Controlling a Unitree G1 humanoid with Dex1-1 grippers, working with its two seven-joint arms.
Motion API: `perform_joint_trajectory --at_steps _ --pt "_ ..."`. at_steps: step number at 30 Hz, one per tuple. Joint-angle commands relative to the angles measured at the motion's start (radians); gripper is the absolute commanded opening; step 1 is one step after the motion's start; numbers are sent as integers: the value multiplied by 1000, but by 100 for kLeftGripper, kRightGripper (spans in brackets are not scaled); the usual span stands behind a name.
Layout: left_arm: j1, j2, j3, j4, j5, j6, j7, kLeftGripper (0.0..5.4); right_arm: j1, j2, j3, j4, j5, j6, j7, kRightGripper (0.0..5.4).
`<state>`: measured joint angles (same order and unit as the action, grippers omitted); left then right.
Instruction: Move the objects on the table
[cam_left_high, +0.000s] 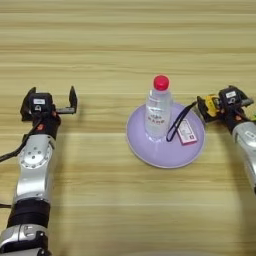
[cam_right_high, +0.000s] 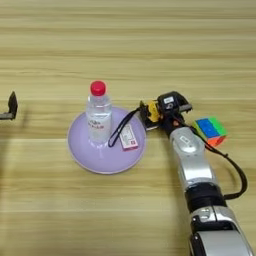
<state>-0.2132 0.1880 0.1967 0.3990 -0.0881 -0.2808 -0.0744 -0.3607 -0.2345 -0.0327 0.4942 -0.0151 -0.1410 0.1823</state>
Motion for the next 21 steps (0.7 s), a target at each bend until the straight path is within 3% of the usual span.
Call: perform_joint_trajectory --at_steps 1,6,13,21 --pt "7 7 3 -7 0 1 -2 540 36 -16 -15 -91 9 5 4 537" --pt "7 7 3 -10 0 3 0 540 86 -40 -41 -180 19 12 11 537" --pt "6 6 4 -12 -1 4 2 540 205 -105 -97 -320 37 28 41 537" --pt "12 3 4 -25 0 8 3 540 309 -153 -160 -396 57 45 56 537"
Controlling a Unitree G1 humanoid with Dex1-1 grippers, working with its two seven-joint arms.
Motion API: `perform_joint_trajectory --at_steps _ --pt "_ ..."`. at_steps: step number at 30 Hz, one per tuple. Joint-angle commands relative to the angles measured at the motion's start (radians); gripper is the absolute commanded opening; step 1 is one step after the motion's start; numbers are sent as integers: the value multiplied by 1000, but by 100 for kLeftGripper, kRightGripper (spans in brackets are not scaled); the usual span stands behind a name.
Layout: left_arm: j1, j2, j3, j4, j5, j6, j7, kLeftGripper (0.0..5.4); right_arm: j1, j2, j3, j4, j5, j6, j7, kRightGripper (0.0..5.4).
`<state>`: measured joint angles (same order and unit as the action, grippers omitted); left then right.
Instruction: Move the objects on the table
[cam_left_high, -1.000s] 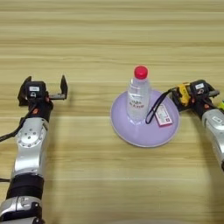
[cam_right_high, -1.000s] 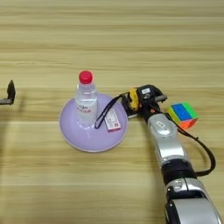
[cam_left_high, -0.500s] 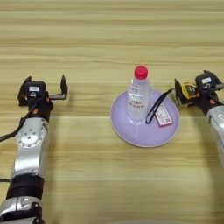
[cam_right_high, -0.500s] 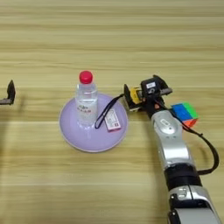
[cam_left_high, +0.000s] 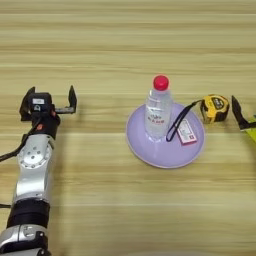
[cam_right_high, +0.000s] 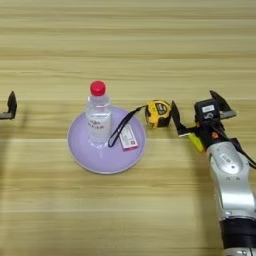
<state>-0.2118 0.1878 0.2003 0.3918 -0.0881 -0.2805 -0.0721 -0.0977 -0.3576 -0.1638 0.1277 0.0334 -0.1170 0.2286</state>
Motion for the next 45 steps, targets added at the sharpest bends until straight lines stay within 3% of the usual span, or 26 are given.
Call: perform_joint_trajectory --at_steps 1,9,16,35,45 --pt "11 3 1 -19 0 9 2 540 61 -36 -39 -33 13 21 13 537" --pt "9 -2 -3 -16 3 10 3 540 97 -44 -56 -28 42 19 44 537" --pt "9 -1 -2 -16 3 9 3 540 82 -45 -80 53 65 3 56 537" --pt "9 -1 -4 -15 4 10 1 540 33 -41 -76 233 56 -59 74 537" --pt "10 0 -5 -17 4 11 0 540 -7 -25 -75 348 93 -69 114 537"
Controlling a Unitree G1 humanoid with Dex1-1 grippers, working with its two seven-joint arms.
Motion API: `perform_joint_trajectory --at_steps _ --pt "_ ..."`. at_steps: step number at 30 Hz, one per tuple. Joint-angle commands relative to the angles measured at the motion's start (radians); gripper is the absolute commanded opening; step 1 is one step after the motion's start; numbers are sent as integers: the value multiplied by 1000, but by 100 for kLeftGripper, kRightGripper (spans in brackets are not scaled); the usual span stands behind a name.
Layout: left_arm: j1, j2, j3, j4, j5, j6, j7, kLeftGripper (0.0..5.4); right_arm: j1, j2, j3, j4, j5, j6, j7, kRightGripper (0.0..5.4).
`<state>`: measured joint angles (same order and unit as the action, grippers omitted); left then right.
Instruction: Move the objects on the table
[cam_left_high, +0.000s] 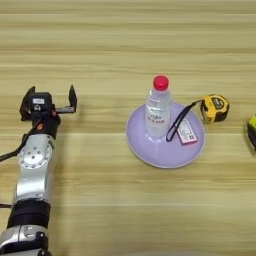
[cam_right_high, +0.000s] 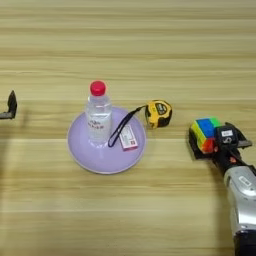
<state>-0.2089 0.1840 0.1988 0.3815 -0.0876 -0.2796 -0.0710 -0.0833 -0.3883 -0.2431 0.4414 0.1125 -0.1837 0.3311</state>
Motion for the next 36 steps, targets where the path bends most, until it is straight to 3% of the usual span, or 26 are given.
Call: perform_joint_trajectory --at_steps 1,20,36 --pt "7 4 -3 -7 4 10 -1 540 -24 6 5 41 14 -5 12 537" --pt "8 3 -7 -6 5 9 2 540 -20 10 1 4 35 -22 9 537" --pt "9 5 -4 -7 4 7 3 540 -24 13 21 48 38 -2 20 342"
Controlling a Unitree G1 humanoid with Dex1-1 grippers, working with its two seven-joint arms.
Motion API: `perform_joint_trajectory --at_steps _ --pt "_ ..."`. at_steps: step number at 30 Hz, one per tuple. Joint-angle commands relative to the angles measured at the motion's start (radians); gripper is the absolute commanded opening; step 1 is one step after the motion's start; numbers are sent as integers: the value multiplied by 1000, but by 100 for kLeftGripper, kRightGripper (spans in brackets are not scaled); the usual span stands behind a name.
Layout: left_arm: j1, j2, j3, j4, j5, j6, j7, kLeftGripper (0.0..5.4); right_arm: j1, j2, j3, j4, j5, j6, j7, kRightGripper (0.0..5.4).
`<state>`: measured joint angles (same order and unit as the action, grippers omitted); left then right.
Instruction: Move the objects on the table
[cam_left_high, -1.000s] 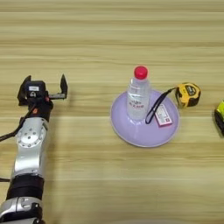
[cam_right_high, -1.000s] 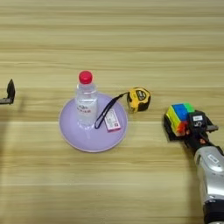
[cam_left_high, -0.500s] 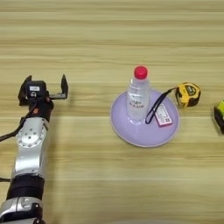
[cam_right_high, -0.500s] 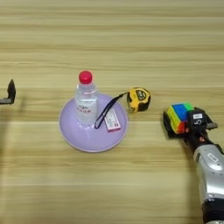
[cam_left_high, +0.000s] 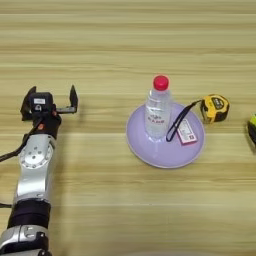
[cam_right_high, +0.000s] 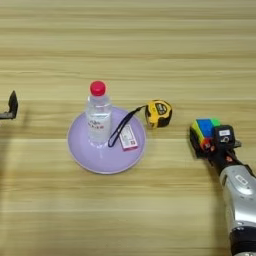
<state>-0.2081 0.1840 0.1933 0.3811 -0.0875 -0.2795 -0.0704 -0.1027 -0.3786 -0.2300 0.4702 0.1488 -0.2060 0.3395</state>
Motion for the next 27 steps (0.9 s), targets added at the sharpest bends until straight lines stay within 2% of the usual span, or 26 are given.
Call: perform_joint_trajectory --at_steps 1,5,11,18,22,27 --pt "8 6 2 -7 4 7 3 540 -5 3 8 20 2 21 12 341" --pt "8 6 3 -8 3 8 3 540 -4 4 8 17 5 19 16 339" --pt "6 5 2 -7 5 9 5 540 21 16 21 -79 12 34 22 339" --pt "2 6 1 -2 6 10 7 540 92 36 65 -320 17 106 28 339" --pt "1 5 1 0 7 10 9 540 122 38 84 -411 24 153 36 339" --pt "1 6 1 0 7 11 10 540 181 25 122 -605 91 258 100 338"
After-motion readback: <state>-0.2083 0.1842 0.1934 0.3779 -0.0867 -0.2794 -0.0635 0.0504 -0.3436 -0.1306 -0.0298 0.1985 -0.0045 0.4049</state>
